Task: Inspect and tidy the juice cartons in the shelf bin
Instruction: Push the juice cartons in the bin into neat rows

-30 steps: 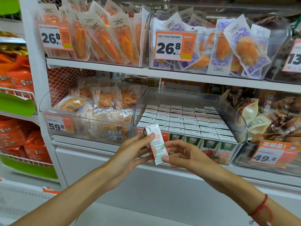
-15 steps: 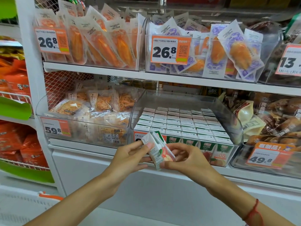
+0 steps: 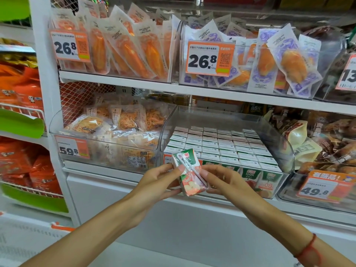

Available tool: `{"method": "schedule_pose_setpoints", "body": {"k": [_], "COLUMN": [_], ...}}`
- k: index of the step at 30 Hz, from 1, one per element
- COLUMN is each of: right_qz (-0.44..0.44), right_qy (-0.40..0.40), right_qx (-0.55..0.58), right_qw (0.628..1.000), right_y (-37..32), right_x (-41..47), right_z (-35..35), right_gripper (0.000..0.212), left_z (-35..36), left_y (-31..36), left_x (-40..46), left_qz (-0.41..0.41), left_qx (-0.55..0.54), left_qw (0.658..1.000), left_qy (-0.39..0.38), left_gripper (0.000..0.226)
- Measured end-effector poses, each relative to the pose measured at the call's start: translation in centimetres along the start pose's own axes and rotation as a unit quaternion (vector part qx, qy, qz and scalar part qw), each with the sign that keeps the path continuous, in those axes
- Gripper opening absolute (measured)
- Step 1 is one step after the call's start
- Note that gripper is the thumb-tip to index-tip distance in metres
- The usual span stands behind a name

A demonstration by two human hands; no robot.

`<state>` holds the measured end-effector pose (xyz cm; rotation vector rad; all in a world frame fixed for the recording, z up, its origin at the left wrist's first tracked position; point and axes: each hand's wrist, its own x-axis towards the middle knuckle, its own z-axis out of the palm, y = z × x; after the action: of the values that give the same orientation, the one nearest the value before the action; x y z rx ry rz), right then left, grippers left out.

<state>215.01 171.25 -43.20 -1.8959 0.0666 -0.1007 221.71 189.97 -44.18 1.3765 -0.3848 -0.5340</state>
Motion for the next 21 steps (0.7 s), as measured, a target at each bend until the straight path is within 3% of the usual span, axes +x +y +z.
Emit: {"method": "schedule_pose_setpoints", "body": {"k": [4, 8, 11, 15, 21], "right_qz": [-0.009, -0.023, -0.085, -0.191, -0.219], "right_qy": [-0.043, -0.037, -0.005, 0.025, -0.006], "right_qx": [0.001, -0.015, -0.010, -0.029, -0.050], "right_qw": [0.999, 0.999, 0.996, 0.981, 0.974], "right_y": [-0.4, -0.4, -0.8, -1.1, -1.0], "right_x": [-0.2, -0.1, -0.4, -1.0, -1.4], "right_z": [-0.1, -0.5, -0.8, -1.5, -1.8], "right_gripper": [0.025, 0.034, 0.037, 0.037, 0.037], "left_z": [0.0, 0.0, -0.1, -0.3, -0.7], "left_y": [0.0, 0.2, 0.4, 0.7, 0.7], "left_x": [0.1, 0.1, 0.0, 0.0, 0.1], "left_qz": [0.013, 0.047, 0.097, 0.161, 0.197], "left_qx": [0.006, 0.023, 0.087, 0.106, 0.172], "left_qw": [1.000, 0.999, 0.992, 0.981, 0.964], "left_qy": [-0.014, -0.012, -0.005, -0.036, -0.039], "left_gripper": [0.029, 0.040, 0.053, 0.049, 0.044]}}
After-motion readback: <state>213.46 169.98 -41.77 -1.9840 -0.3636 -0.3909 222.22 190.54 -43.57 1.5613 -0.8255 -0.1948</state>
